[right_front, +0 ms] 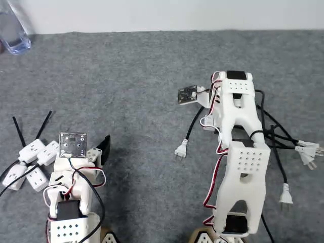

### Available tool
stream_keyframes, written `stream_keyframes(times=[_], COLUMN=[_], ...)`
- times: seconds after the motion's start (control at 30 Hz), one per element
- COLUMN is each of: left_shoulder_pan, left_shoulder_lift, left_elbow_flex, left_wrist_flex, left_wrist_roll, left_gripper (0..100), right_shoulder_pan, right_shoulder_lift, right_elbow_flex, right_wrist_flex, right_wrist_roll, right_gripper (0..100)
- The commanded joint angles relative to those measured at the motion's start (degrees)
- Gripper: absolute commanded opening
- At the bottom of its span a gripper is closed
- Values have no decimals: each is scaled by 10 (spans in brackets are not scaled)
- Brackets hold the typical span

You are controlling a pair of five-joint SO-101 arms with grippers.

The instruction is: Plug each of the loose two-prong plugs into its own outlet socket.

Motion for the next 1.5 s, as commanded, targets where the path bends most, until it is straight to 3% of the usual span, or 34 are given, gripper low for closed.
stream_keyframes(times=[0.0,0.33,0.57,0.83,1.2,1.47], left_shoulder_pan=[4,4,4,4,4,4], left_shoulder_lift=[-7,-7,-8,-8,-8,-8], left_elbow_flex=[-4,-3,-3,-3,-3,-3], left_wrist_flex=[-15,-16,-15,-15,-16,-16], left_wrist_roll=[-4,-4,-4,-4,-4,-4], left_gripper=[305,305,305,305,305,305], right_shoulder_pan=[0,-48,-82,-152,-162,-178], right_shoulder_lift=[0,0,-4,-16,-35,-41], right_elbow_flex=[-4,7,18,16,19,71], right_wrist_flex=[33,126,130,128,124,109], right_wrist_roll=[9,6,4,-50,-110,-111], right_gripper=[72,9,9,9,9,9])
